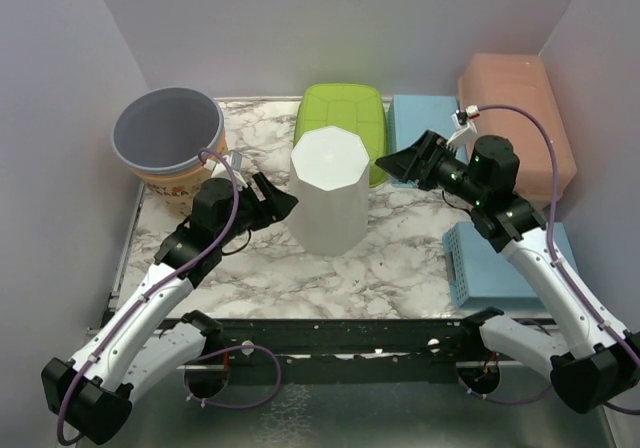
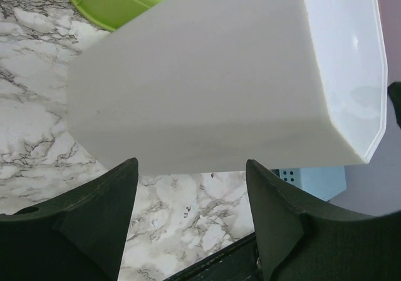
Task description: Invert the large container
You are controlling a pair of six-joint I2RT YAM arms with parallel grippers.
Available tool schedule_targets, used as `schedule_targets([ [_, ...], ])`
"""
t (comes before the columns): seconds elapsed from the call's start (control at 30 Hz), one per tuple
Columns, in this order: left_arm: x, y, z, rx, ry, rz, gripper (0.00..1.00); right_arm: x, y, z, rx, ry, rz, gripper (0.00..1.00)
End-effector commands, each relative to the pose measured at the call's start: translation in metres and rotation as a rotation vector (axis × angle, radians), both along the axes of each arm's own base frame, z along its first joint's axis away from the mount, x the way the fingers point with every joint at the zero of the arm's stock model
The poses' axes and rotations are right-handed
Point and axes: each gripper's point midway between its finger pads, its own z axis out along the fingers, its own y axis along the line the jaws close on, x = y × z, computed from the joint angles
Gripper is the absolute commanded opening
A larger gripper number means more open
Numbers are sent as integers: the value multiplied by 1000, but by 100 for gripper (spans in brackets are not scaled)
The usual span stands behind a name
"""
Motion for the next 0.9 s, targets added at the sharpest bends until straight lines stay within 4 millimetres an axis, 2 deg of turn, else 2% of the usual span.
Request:
schedule_targets([
  [0.0, 1, 10, 8, 35, -25, 34, 72, 23, 14, -5, -84, 56, 48, 85],
  [0.07, 0, 11, 9, 34, -28, 35, 72, 26, 27, -20, -104, 126, 132, 85],
  [0.13, -2, 11, 10, 35, -25, 34, 72, 18, 44, -29, -66, 158, 246, 83],
  [0.27, -3, 24, 24, 33, -60, 96, 74, 8, 62, -43, -67, 177, 285, 82],
  [0.33, -4, 29, 39, 6, -84, 125, 77, 4, 66, -53, -75, 202, 286, 81],
  [0.5, -7, 42, 92, -52, -194, 182, 83, -8, 76, -72, -38, 263, 304, 78],
  [0.6, -10, 49, 116, -42, -232, 199, 83, -11, 84, -79, -24, 286, 313, 79],
  [0.7, -13, 49, 132, -37, -258, 184, 84, -12, 93, -82, -24, 297, 328, 79],
  [0.8, -16, 43, 135, -15, -256, 134, 85, -12, 102, -79, -18, 290, 353, 79],
  [0.87, -16, 42, 126, 11, -233, 119, 85, -13, 112, -72, -5, 273, 382, 79],
])
